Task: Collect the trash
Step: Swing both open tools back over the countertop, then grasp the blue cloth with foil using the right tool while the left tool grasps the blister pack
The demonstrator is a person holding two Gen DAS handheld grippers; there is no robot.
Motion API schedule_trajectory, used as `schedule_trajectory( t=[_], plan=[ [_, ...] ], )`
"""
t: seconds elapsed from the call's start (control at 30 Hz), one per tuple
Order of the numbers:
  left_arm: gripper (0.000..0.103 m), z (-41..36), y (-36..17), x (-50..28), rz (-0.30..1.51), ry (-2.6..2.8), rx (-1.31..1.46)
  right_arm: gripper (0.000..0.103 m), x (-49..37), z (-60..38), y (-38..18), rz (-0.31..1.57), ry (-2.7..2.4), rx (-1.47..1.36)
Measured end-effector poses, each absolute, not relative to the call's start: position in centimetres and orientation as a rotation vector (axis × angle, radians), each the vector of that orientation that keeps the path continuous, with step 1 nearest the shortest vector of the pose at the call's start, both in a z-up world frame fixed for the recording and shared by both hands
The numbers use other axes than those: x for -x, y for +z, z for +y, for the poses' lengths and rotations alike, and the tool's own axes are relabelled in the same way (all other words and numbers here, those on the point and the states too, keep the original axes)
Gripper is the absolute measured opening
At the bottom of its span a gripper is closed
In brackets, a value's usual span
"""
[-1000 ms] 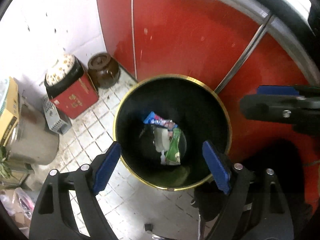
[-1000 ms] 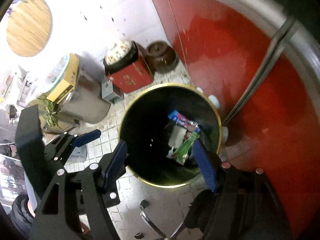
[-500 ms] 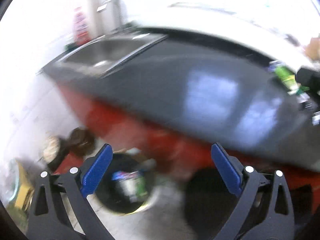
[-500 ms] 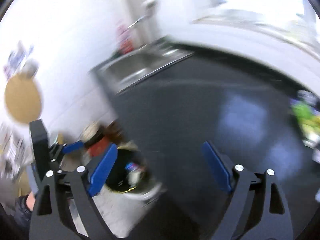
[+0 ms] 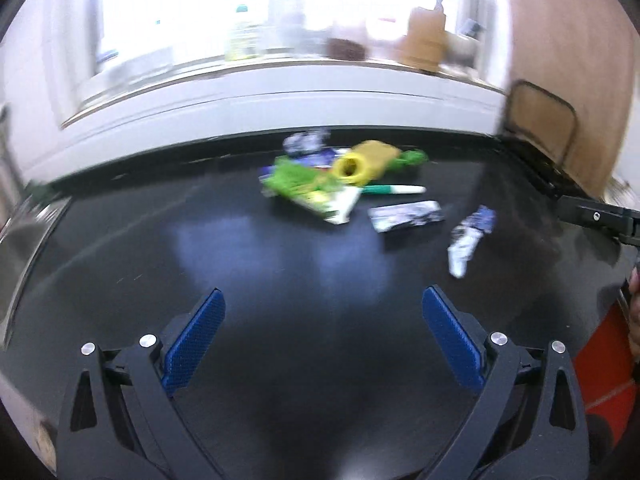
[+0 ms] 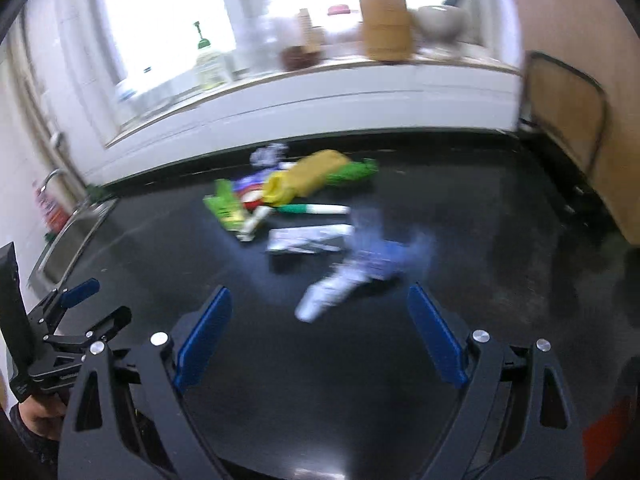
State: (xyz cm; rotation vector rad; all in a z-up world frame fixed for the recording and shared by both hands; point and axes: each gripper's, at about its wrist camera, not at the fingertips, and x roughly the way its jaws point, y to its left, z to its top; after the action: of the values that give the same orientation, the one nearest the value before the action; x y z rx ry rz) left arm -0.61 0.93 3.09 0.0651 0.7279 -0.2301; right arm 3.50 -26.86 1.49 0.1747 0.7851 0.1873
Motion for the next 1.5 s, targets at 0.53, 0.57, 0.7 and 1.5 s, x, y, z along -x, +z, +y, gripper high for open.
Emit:
schedule_trajectory(
  t=[0.53,0.57,0.7,1.5],
  plan=[
    [0.096,-4.6,0.8,-4.5,0.740,-0.371,-0.214,0.086,-6.4,-26.8,-2.2,0.867,0.166,-0.173],
    [0.096,-5.3,0.4,-5.3,0.734,-0.395,-0.233,0.086,-7.1,-26.7,-2.8,0.877,0.160,-0.172],
    [0.096,-7.3,-0.9,-8.1,0.737,-0.472,-0.268,0.086,-10.2,-26.4,-5.4,0.935,0.144,-0.185],
    [0.025,-14.1,-5.1,-16.3,0.876,-0.639,-0.360,0.021,-16.9,-26.4,-9.0,1.033,0.187,-0.167]
  ],
)
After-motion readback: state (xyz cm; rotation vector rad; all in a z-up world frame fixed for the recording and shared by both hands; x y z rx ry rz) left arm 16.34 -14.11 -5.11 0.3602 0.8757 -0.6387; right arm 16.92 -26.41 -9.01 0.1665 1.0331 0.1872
